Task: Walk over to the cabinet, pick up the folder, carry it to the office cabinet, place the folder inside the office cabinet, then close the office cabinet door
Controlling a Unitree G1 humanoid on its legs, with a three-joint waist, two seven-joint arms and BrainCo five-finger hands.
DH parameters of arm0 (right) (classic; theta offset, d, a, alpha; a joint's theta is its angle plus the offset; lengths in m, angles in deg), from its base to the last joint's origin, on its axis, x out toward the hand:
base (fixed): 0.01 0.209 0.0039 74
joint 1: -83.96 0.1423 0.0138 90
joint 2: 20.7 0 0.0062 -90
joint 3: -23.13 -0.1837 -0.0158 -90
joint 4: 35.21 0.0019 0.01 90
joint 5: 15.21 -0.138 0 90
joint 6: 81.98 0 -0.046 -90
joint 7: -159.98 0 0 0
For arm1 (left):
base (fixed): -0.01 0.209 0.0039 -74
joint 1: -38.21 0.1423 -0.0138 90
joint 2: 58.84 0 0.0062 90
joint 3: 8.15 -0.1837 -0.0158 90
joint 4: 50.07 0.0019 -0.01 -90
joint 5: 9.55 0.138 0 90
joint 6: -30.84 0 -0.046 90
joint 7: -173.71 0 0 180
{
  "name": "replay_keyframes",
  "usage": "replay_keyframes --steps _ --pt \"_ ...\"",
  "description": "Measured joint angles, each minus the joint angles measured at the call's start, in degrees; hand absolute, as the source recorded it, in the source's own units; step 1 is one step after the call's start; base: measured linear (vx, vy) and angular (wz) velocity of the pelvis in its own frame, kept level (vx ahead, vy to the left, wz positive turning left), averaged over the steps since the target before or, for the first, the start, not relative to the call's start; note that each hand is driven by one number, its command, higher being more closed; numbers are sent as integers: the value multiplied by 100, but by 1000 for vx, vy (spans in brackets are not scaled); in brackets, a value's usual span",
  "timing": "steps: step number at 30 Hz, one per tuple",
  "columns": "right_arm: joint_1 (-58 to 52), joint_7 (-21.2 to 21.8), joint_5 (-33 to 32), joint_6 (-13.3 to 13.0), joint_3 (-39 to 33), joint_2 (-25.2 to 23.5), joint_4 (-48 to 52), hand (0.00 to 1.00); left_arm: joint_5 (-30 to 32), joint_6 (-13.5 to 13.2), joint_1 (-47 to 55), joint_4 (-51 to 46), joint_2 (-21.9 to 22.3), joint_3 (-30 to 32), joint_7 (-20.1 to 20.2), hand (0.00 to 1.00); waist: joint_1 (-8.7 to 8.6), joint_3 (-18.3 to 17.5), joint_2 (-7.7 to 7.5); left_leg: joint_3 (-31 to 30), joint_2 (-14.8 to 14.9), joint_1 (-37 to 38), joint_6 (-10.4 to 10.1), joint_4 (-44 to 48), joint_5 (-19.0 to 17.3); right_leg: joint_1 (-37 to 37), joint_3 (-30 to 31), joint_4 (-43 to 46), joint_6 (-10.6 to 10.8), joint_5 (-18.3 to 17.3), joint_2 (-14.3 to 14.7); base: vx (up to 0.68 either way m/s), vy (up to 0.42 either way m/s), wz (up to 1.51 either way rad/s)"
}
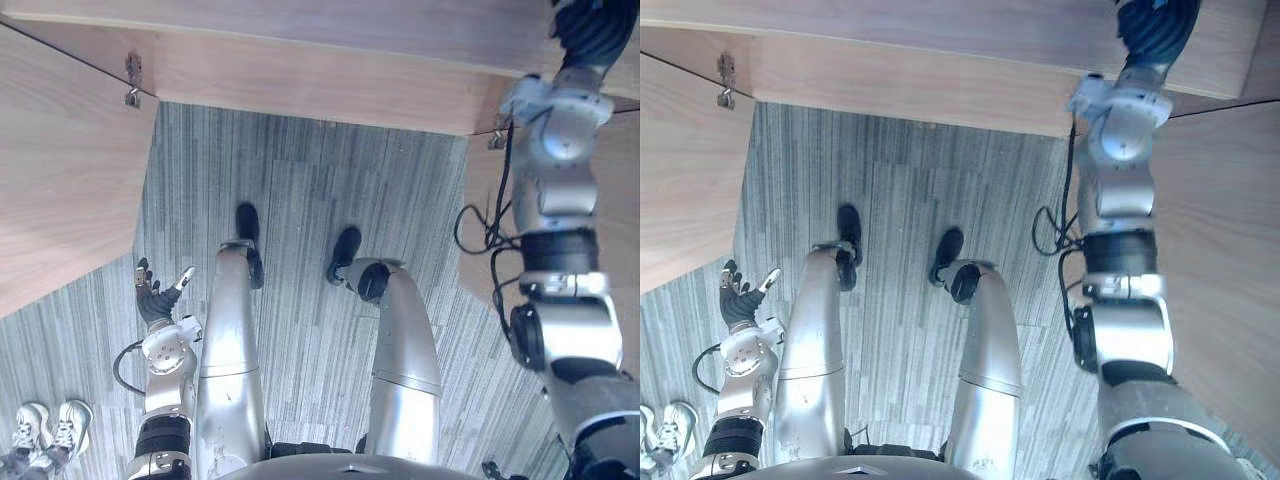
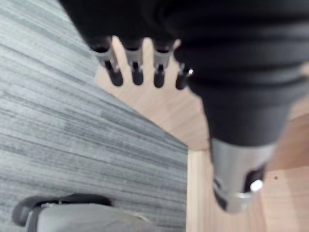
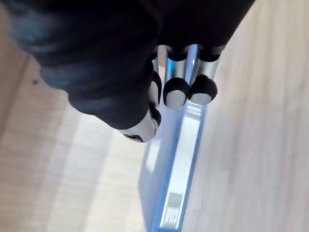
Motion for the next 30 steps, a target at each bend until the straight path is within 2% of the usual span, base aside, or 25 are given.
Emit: replay_keyframes --steps 3,6,8,10,12,14,17,22,27,30 --pt "-825 18 369 -25 5 -201 945 100 19 78 1 35 -4 28 13 0 -44 -26 -6 32 9 227 -5 17 -86 209 36 -3 10 -22 8 -12 19 -2" --pt "-1996 94 907 -168 20 -580 2030 100 128 180 21 135 -12 82 131 0 -100 -291 -20 79 61 550 -32 21 -191 528 55 -84 20 -50 46 -17 25 -9" --pt "-2438 253 1022 -275 45 -723 2378 100 132 187 32 140 -17 96 179 0 -136 -319 -25 97 78 831 -37 17 -238 807 67 -129 33 -83 67 5 10 -5" --pt "-3147 549 1115 -457 288 -877 2704 100 250 204 137 165 -16 128 263 0 -185 -607 -95 206 170 1274 -37 -80 -397 1241 74 -327 15 -141 108 23 12 -15" --pt "-3401 716 1115 -513 362 -944 2857 100 272 212 176 217 -17 133 294 0 -210 -652 -105 231 191 1538 -40 -153 -450 1512 55 -454 27 -145 109 36 21 -12" --pt "-3927 972 1116 -638 540 -1162 3075 100 352 245 253 404 -18 144 395 0 -271 -741 -158 327 200 2110 -31 -362 -521 2078 41 -732 75 -148 106 74 29 -4" --pt "-4490 1246 1182 -648 849 -1513 3065 100 370 314 398 651 -7 146 464 0 -322 -930 -204 420 213 2762 -3 -603 -564 2764 8 -1106 214 -106 114 102 40 -2" --pt "-5168 1575 1349 -618 1293 -2130 2652 100 462 369 573 1046 6 138 510 0 -391 -1201 -240 690 212 3789 46 -1116 -618 3738 56 -1777 310 39 149 140 80 -8" --pt "-5669 1634 1650 -470 1238 -2619 1503 100 575 404 719 1499 34 53 626 0 -441 -1596 -232 949 203 4742 57 -1804 -592 4633 99 -2629 404 274 213 105 67 -14" --pt "-5919 1616 2030 -330 1159 -2850 612 100 602 423 848 1796 25 -191 666 0 -521 -1773 -238 1103 129 5299 46 -2378 -428 5140 135 -3249 445 512 252 110 24 -11"
